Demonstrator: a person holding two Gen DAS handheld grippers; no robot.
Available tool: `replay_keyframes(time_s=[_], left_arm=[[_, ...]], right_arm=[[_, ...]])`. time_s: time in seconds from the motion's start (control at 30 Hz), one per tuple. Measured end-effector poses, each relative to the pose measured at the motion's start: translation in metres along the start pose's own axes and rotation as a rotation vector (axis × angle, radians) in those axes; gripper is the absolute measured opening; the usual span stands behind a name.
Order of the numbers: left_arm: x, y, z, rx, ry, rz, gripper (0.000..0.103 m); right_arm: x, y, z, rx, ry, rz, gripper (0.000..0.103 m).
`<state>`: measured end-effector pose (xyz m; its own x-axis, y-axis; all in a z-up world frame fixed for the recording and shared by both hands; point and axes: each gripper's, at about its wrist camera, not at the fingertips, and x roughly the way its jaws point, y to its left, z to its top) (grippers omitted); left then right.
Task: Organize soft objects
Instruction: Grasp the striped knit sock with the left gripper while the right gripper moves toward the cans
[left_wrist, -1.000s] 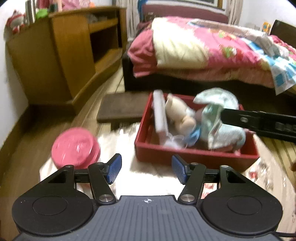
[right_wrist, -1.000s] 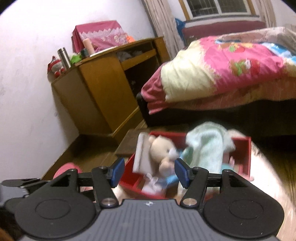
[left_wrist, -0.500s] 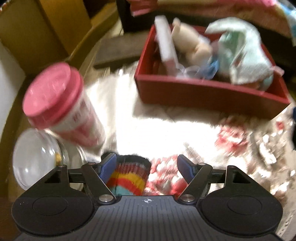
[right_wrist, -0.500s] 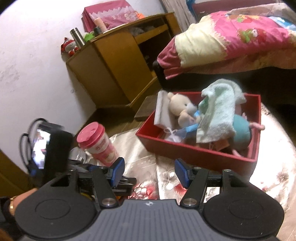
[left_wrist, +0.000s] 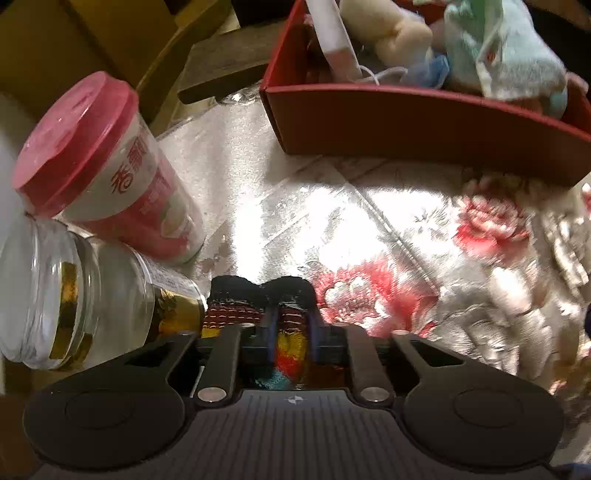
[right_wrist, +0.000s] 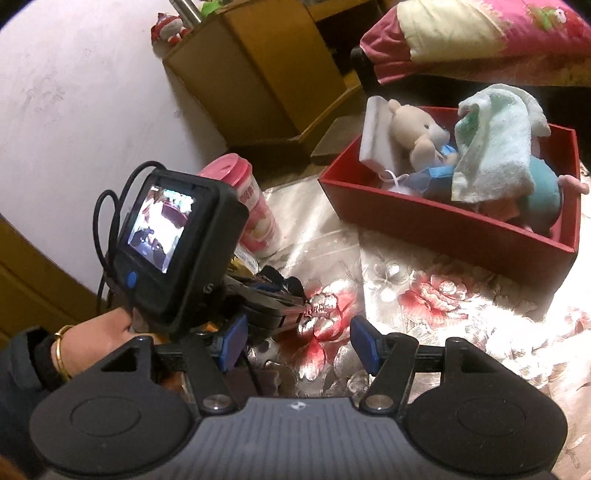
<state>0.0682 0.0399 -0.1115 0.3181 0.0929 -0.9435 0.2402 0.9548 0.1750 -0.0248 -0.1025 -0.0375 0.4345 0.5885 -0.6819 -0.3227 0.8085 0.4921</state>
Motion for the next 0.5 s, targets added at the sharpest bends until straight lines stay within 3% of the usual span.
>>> replay_keyframes(time_s=[0.17, 0.33, 0.5], left_arm=[[-0.018, 0.021, 0.011, -0.115, -0.051, -0.152, 0.003], [-0.044, 0.033, 0.016, -0.182, -0.118, -0.27, 0.003], [-0.078, 0.049, 0.017, -0.239, -0.204, -0.366, 0.003]], right_arm=[[-0.014, -0.008, 0.003, 0.044, -0.074, 0.029, 0.036], [-0.03, -0.023, -0.003, 0.188, -0.177, 0.019, 0.036], [-0.003, -0.009, -0.027, 0.154, -0.027, -0.065, 0.036]])
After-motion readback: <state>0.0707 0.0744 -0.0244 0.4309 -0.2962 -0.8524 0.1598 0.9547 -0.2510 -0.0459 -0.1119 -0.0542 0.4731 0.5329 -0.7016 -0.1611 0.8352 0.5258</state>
